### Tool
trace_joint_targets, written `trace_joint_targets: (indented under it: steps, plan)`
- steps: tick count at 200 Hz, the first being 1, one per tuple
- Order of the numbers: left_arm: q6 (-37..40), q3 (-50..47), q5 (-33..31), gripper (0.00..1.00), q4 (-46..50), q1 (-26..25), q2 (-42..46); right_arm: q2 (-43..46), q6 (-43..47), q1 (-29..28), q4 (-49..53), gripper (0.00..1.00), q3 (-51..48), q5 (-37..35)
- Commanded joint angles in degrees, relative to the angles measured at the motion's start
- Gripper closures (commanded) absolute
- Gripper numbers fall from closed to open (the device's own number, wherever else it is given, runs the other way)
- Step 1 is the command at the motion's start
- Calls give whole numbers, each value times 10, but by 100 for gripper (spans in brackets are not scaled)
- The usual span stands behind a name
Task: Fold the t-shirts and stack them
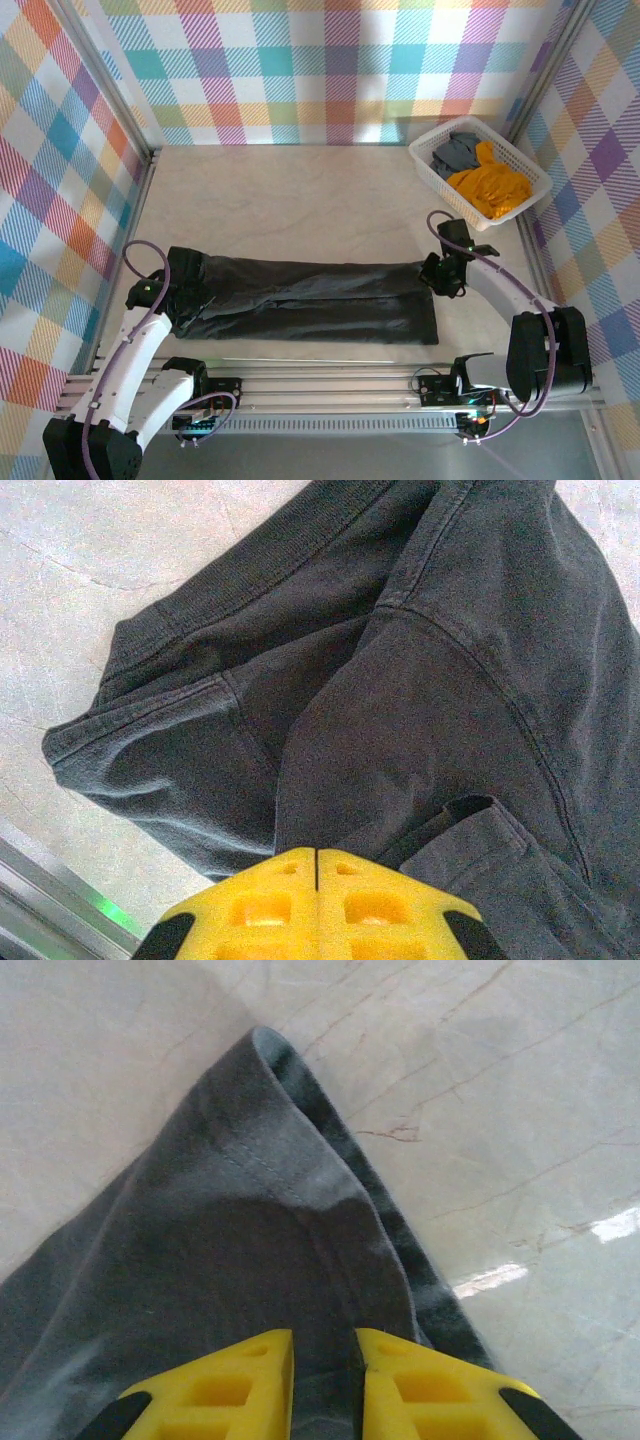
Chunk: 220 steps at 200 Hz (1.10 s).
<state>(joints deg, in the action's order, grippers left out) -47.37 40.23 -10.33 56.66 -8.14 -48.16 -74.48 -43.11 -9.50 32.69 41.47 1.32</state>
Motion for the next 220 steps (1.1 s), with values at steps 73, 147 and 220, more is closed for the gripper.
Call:
trace_joint_targets:
  steps: [73,147,220]
  plan:
    - [-4,-13,8,100,-9,2,1,46,-81,-26,-16,64,-43,16]
    - [-1,-10,9,100,-10,2,2,-23,-97,-26,36,70,-29,3]
    - [0,-7,10,100,-11,2,0,-20,-82,-26,45,96,-30,1]
